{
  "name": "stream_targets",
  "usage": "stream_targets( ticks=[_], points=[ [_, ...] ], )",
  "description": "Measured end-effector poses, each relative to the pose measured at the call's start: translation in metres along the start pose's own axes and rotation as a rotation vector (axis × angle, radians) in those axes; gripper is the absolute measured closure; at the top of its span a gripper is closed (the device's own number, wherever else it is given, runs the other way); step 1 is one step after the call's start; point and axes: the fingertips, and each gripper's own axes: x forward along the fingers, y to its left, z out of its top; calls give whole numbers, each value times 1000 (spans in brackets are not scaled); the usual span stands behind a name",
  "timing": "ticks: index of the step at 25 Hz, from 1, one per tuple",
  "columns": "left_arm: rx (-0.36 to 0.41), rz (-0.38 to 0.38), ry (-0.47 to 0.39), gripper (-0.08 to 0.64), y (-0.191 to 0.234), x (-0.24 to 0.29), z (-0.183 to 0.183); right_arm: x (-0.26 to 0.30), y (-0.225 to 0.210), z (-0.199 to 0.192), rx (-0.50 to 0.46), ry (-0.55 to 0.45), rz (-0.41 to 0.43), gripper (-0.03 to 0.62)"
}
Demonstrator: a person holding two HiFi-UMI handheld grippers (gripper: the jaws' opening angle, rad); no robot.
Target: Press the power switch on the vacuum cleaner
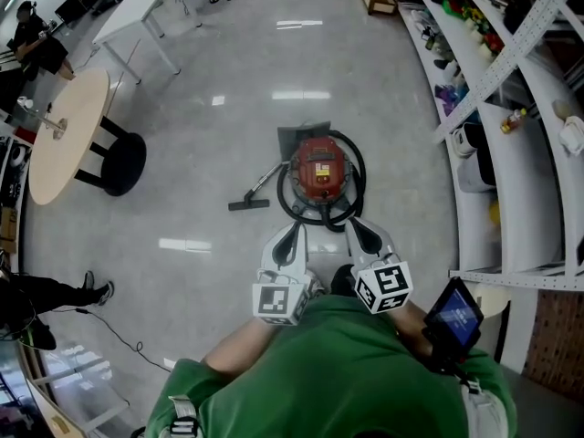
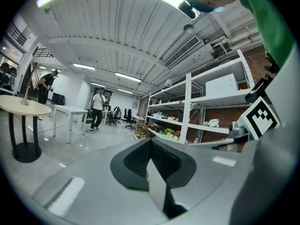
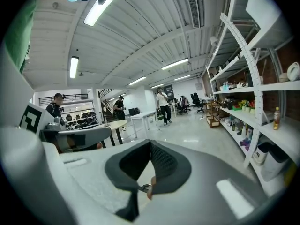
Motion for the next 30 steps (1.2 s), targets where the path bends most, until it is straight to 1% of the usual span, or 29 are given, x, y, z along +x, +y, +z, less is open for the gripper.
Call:
stream_targets(
  ticks=[3,9,17,25,30],
  points=[
    [-9,5,-5,552,13,8,1,13,-2,3,-6,5,-10,589],
    [-20,24,20,552,31,26,-4,40,-12,2,2,27,-8,589],
    [-17,45,54,552,51,76,-9,86,-39,4,12,60,13,589],
    [-16,38,114,552,59,129,-23,126,-77,2,29,109,6,589],
    [-22,44,168,552,69,151,-42,148,-95,-11,44,155,1,589]
  ],
)
